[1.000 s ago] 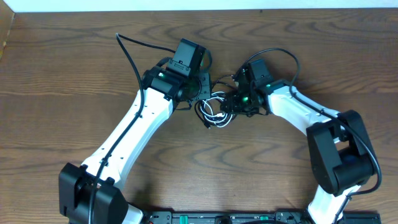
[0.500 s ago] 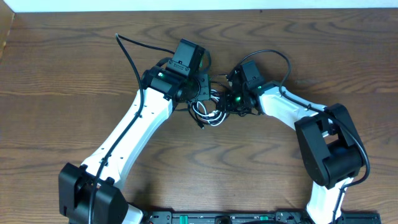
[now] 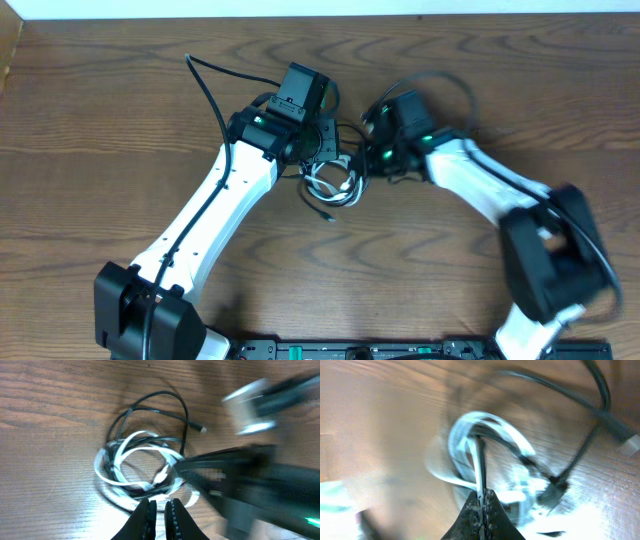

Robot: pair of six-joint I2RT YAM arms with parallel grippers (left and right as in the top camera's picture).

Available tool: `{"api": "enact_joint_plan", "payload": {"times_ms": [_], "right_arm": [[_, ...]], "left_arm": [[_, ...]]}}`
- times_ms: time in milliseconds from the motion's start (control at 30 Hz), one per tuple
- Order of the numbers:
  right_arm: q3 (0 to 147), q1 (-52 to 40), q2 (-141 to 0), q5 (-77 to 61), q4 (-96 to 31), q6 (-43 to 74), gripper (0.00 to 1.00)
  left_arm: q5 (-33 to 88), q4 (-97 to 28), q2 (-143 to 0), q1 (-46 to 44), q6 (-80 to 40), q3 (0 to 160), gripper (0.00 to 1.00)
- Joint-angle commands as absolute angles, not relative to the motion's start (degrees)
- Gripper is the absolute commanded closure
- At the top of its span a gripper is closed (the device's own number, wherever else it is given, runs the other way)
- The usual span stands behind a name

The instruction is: Untangle cables

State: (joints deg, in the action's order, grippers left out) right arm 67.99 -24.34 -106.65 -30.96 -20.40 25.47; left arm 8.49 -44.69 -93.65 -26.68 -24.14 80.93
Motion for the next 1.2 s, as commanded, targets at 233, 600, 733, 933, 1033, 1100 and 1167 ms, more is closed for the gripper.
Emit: {"api": "enact_joint_plan", "payload": {"times_ms": [233,600,733,933,1033,1100,1167], "right_arm": [[68.8,-15.2,-84.3,-45.8,-24.9,23.6,0.99],[68.8,-12.3,-82.5,-44.2,-28.0,26.4,0.99],[68.8,-8.0,-82.5,-37.6,-32.7,26.3,0.98],[68.8,1.0,-82.5,-33.3,-39.1,24.6,0.65],[68.8,4.4,-82.5,-33.3,-42.0,22.5,0.57],[68.8,6.3,-82.5,-33.3,-43.8,21.1,0.55],[68.8,7.4,-82.5,-33.3,-45.2,20.2,0.54]], "left_arm": [[8.6,-44.7,-94.2,-26.4,-24.1,80.9,0.75],[19.5,-41.5,-94.3,-26.4,-11.9,80.8,0.53],[19.5,-38.2,-95.7,-26.4,-9.9,80.7,0.41],[19.5,-26.9,-103.2,-27.9,-7.7,80.9,0.29],[19.5,-26.9,-108.7,-28.7,-4.1,83.4,0.24],[19.5,-26.9,-111.8,-29.1,-2.2,84.8,0.20],[19.4,-26.3,-114.1,-29.6,-1.0,85.5,0.18]]}}
